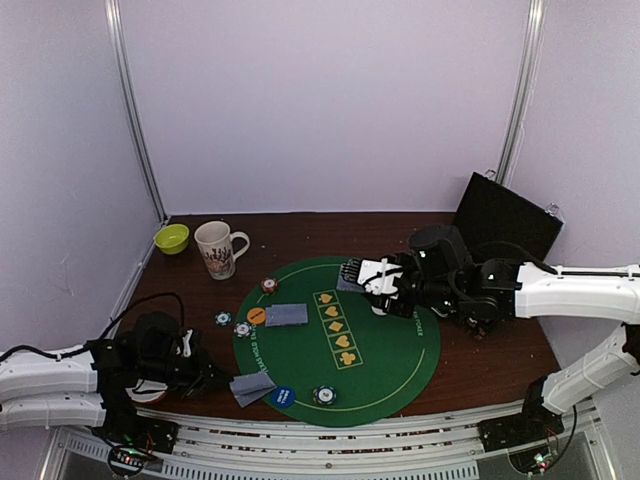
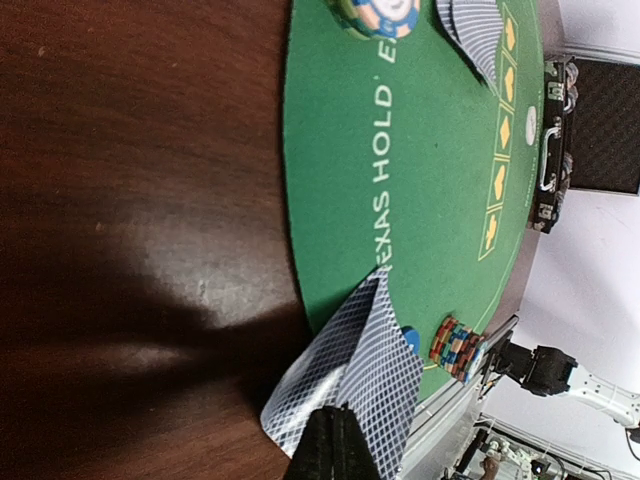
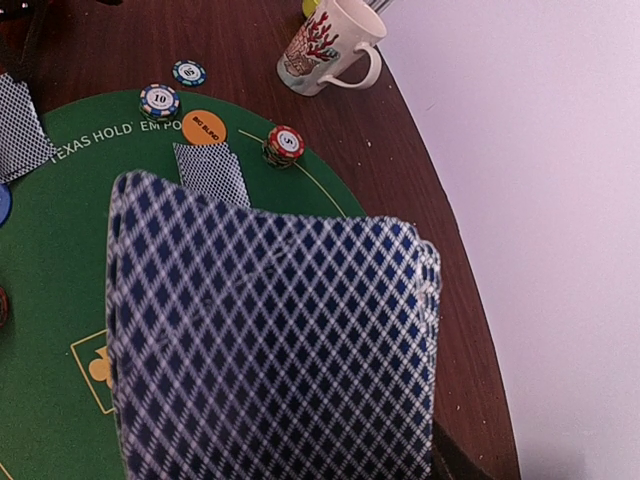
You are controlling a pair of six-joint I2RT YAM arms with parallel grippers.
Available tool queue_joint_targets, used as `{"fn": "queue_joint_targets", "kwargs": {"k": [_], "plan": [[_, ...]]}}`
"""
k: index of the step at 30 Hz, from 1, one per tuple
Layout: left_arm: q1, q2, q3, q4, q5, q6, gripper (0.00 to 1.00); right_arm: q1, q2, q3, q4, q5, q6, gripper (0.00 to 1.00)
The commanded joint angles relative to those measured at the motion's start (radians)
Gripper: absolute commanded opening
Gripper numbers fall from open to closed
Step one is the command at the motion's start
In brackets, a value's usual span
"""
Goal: Distribute texas hold em gaming equipment
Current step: Distribute the poker card in the small blind area.
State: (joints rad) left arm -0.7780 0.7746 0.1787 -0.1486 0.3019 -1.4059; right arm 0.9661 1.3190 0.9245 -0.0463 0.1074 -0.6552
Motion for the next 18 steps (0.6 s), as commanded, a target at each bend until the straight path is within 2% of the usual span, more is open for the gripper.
{"fn": "queue_joint_targets", "kwargs": {"k": [1,10,18], "plan": [[0.003,-0.021,0.007,-0.031,-0.010,-0.021,0.03,0.001,-0.035,-0.011,-0.002,0.009,0.006,0.46],[0.001,-0.029,0.010,-0.072,0.000,-0.023,0.23,0.002,-0.035,-0.012,-0.004,0.009,0.006,0.46],[0.002,-0.068,0.077,-0.171,-0.041,-0.023,0.26,0.002,-0.027,0.000,-0.018,0.009,0.002,0.46]]}}
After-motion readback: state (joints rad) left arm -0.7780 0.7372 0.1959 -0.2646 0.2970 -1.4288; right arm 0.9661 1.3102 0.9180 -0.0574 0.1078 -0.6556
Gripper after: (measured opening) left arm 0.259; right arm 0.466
